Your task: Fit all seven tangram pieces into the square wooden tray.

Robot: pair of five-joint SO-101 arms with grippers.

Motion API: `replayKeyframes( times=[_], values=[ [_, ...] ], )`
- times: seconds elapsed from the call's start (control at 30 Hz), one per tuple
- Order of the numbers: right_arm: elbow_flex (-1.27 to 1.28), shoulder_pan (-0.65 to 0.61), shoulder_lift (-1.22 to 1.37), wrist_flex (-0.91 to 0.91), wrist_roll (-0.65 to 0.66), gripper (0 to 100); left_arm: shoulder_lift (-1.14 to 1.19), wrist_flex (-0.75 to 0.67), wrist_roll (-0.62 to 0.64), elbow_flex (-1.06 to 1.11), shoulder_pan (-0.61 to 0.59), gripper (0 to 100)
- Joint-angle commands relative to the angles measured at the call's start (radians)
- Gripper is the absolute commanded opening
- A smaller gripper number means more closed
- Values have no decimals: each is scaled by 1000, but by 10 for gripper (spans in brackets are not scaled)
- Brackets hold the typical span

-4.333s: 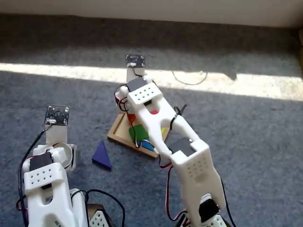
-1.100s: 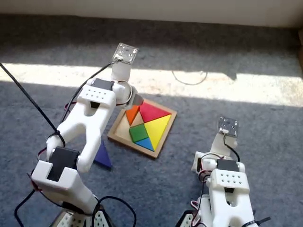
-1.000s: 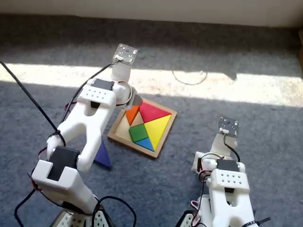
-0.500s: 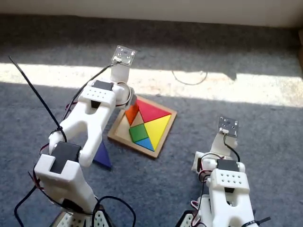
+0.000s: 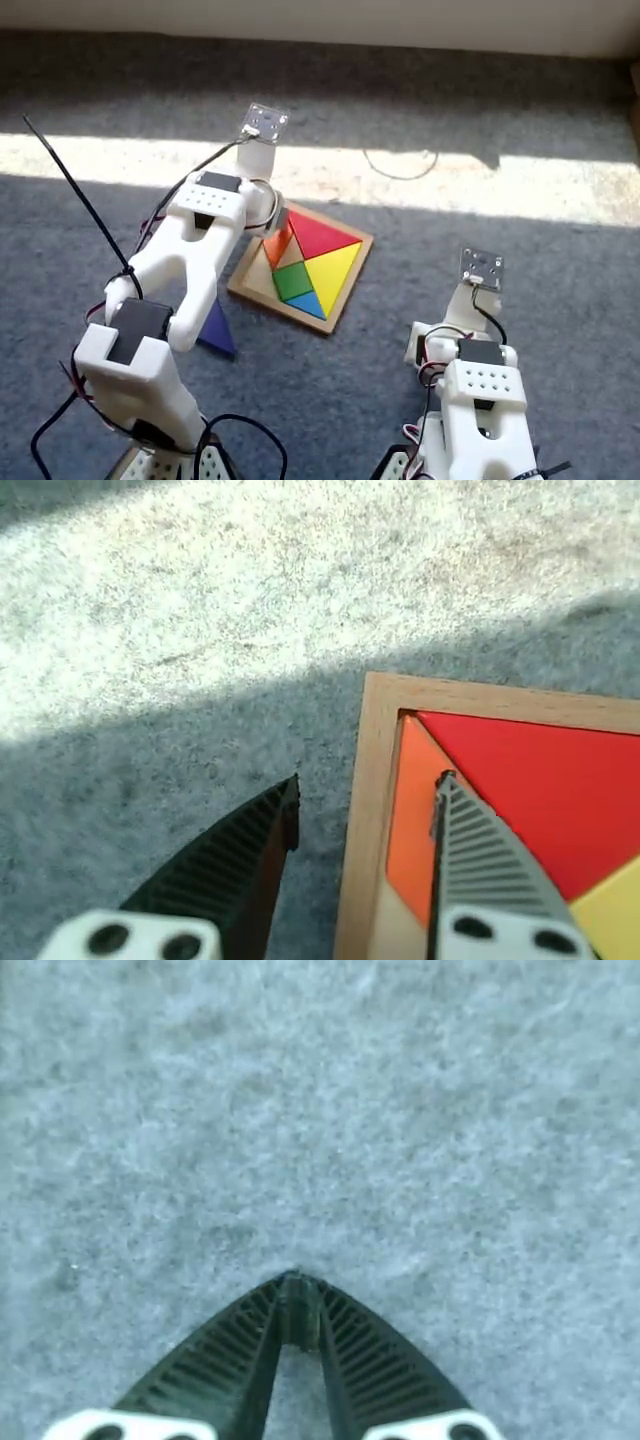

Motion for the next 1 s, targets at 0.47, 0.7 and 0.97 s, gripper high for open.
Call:
replayKeyframes(
  times=[0.47, 0.7, 0.97],
  values=[
    [4, 10, -10, -13, 11, 5, -461, 264, 11, 117, -105, 221],
    [4, 10, -10, -13, 11, 5, -727, 342, 11, 395, -180, 284],
    [5, 10, -10, -13, 11, 5, -848, 448, 9, 584, -225, 306]
  ],
)
